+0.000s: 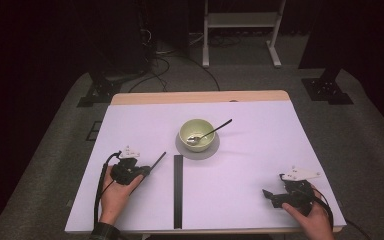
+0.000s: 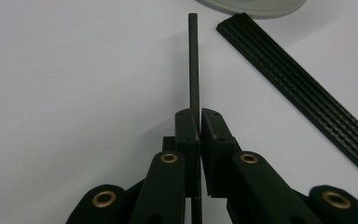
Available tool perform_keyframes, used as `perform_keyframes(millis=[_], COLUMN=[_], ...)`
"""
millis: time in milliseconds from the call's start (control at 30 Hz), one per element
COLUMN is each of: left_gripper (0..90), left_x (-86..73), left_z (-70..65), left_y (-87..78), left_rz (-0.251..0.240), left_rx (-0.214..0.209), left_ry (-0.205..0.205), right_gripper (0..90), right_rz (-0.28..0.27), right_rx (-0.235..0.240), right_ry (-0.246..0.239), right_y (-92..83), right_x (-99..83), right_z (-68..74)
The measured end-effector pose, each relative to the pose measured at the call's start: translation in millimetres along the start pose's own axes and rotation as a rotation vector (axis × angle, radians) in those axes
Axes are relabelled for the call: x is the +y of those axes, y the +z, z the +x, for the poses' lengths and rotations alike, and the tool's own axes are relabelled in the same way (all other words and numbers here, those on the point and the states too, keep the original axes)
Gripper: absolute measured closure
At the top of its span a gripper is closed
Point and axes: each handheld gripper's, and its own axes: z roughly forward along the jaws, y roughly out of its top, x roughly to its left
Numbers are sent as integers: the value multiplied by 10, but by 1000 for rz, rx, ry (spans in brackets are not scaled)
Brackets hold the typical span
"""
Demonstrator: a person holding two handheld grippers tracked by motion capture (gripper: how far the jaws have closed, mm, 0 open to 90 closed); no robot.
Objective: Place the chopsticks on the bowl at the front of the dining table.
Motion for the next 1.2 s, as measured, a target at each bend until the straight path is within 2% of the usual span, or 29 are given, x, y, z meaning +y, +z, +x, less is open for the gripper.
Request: perform_keyframes(millis=[300,467,800,1200], left_gripper=[864,865,866,865], left_x=[97,166,283,460], left_z=[-30,-64,-127,-186], left_y=[-113,-157,-252,-288], left_rz=[-37,-35,-60,-81], left_rx=[-5,-13,-23,-37], left_ry=[-9,-13,-11,-10], right_gripper=[123,123,123,122], right_rz=[0,0,1,2], right_rx=[1,1,1,1], right_ry=[0,1,1,2], right_y=[0,0,0,1], right_x=[0,0,1,1], right_z=[-1,-1,-2,-3])
